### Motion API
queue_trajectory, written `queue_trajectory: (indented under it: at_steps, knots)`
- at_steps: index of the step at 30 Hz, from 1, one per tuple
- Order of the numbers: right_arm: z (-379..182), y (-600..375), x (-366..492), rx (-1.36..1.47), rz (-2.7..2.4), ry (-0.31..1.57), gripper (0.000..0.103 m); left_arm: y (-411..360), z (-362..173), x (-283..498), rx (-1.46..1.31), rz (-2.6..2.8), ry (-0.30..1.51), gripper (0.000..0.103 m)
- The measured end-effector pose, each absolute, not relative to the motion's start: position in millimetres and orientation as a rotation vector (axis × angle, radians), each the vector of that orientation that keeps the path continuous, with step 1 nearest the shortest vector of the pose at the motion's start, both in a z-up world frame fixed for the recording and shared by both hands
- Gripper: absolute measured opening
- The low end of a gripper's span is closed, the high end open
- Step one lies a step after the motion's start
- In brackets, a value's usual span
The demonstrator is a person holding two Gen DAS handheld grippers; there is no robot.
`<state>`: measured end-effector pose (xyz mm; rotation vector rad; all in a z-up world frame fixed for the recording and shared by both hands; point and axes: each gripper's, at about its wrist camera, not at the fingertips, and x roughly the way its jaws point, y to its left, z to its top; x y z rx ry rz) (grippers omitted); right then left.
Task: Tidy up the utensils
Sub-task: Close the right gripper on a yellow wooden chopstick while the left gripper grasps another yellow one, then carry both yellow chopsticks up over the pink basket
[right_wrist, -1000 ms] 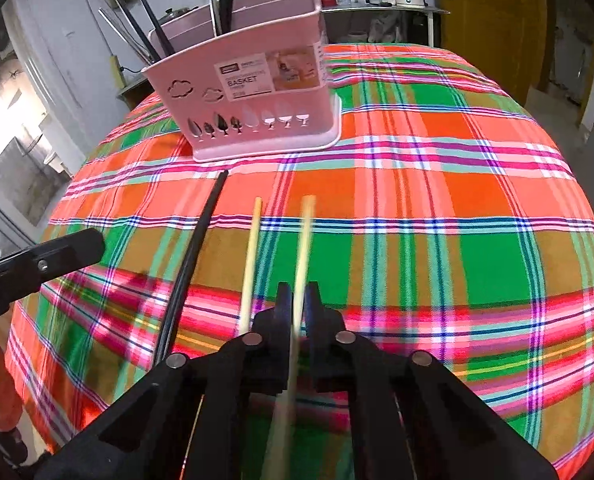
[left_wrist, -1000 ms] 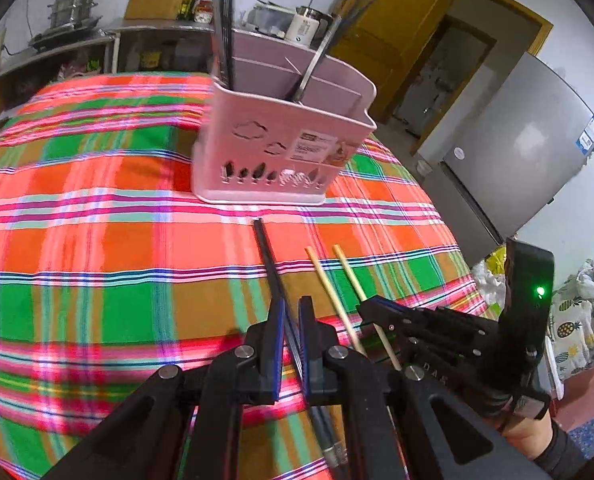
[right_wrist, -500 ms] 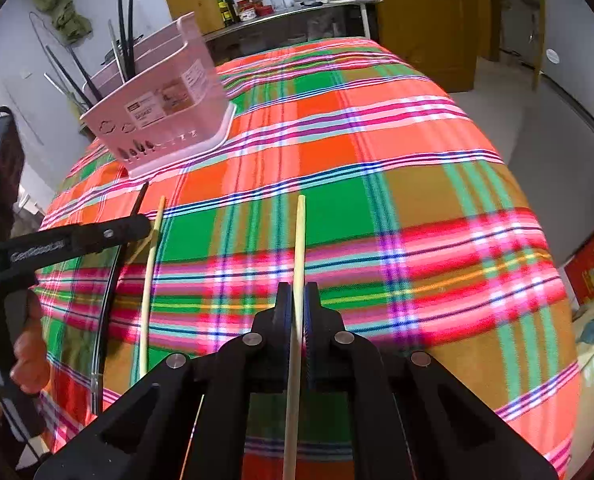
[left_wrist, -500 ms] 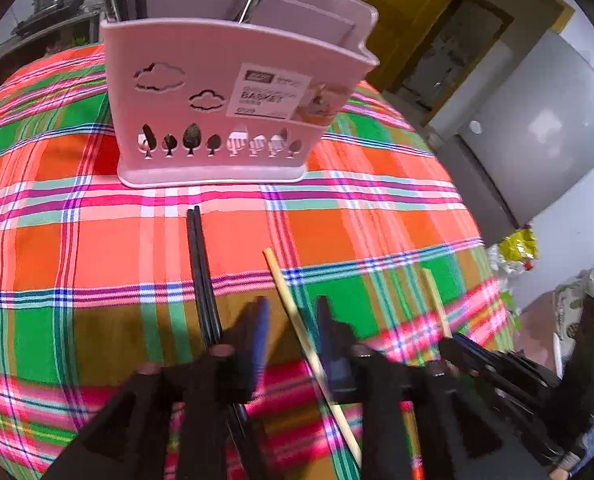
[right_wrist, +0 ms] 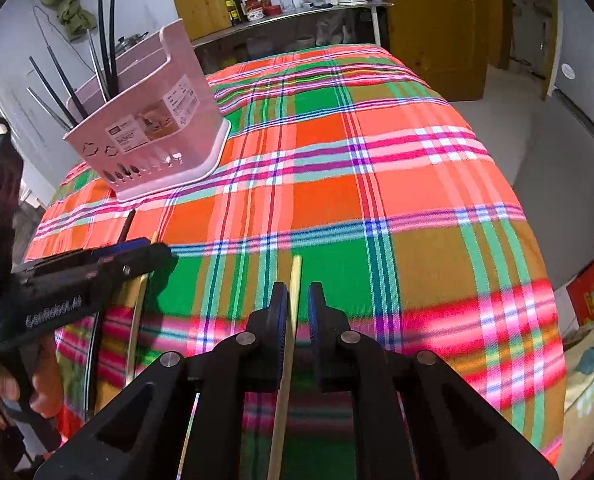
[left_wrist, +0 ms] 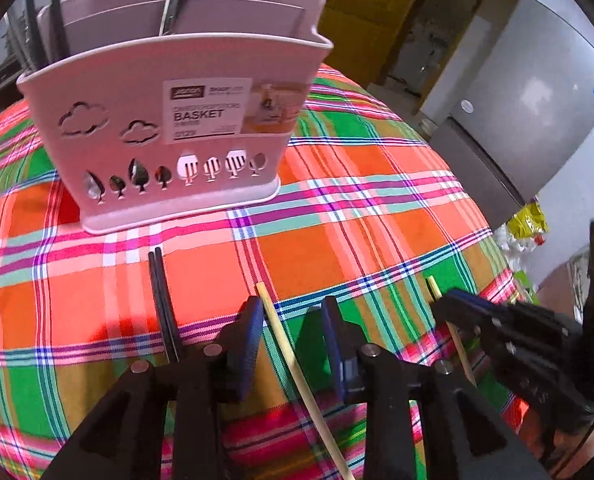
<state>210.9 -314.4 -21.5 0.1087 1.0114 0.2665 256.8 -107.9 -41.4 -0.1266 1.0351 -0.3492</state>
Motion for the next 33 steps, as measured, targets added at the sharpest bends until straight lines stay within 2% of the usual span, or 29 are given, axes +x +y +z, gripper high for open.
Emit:
queue_trajectory:
  at_steps: [12, 13, 15, 18, 27, 33]
  knots:
    - [-23.7, -299.8, 226.6, 0.023, 0.249, 1.036, 0.009, -122.8, -43.7, 259.5, -0.040, -0.331, 1.026, 0.026]
    - [-23.7, -298.2, 227.3, 0.013, 0.245, 1.037, 0.008, -124.9, -43.8, 260.8, -0.028, -0.326, 1.026, 0.024]
    - [-23.5, -296.9, 228.2, 0.006, 0.243, 1.039, 0.007, -123.3, -44.3, 263.0, -0.025, -0.307, 1.027, 0.010]
    - [-23.2, -296.9, 228.5, 0.007, 0.242, 1.041, 0.005, -117.0, -44.7, 264.8, -0.055, -0.306, 1.036, 0.006]
    - [-5.4, -295.2, 225.4, 0.031, 0.269, 1.014, 0.005, -111.3, -31.9, 265.2, -0.080, -0.320, 1.053, 0.005]
    - [27.5, -298.9, 222.8, 0.044, 0.284, 0.954, 0.005, -102.0, 13.0, 258.8, -0.097, -0.353, 0.982, 0.005]
